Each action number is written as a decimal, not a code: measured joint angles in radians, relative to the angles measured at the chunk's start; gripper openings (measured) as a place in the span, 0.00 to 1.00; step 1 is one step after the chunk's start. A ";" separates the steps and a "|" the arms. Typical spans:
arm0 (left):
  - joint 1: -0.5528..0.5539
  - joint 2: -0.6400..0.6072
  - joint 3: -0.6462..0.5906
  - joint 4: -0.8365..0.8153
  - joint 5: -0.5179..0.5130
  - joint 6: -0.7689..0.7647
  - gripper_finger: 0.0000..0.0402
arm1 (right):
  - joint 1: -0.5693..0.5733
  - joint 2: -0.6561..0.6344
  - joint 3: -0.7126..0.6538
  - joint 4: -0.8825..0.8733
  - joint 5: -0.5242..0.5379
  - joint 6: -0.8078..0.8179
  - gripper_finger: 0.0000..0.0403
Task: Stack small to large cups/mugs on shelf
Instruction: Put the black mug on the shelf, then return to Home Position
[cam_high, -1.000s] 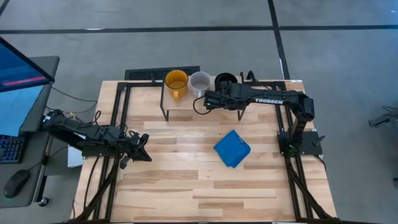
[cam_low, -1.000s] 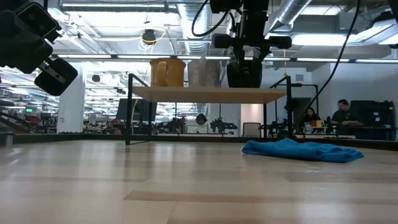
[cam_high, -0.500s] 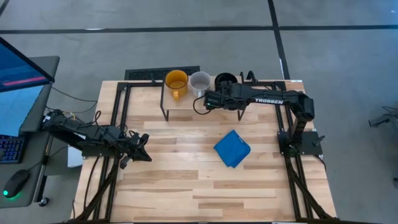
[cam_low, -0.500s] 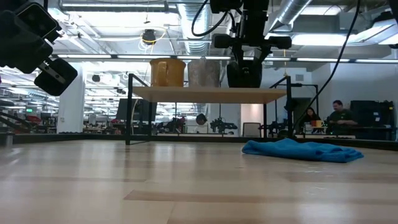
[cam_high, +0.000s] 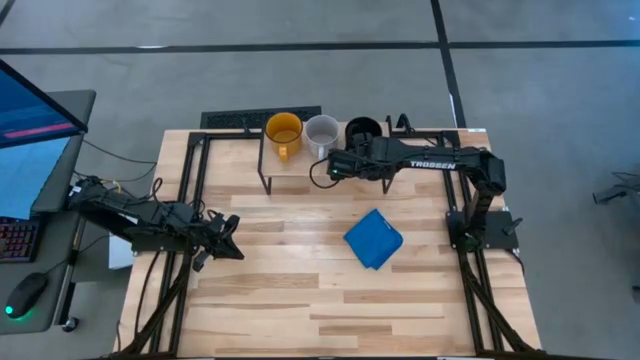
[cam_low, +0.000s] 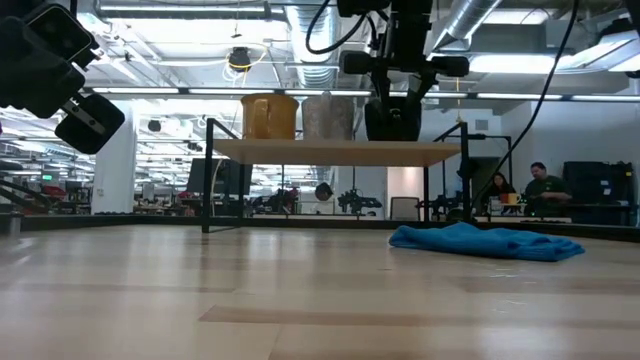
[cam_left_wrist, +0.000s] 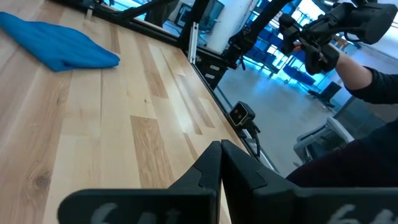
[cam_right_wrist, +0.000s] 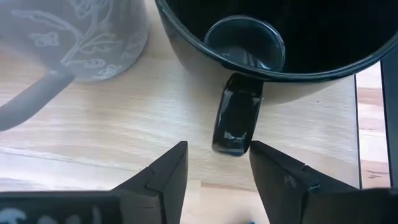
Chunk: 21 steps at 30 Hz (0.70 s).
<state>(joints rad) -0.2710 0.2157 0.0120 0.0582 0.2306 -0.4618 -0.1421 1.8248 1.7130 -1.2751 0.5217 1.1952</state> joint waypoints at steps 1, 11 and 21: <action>0.000 0.000 0.000 0.000 0.000 -0.001 0.00 | 0.002 0.000 0.000 0.000 0.000 0.000 0.49; 0.000 0.000 0.000 0.002 0.026 -0.003 0.00 | 0.005 0.000 0.000 -0.001 -0.038 0.001 0.51; -0.001 0.000 0.000 0.001 0.027 -0.025 0.00 | 0.024 0.000 0.000 -0.008 -0.175 0.001 0.53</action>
<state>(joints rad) -0.2718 0.2157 0.0120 0.0593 0.2575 -0.4866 -0.1181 1.8252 1.7130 -1.2827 0.3467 1.1961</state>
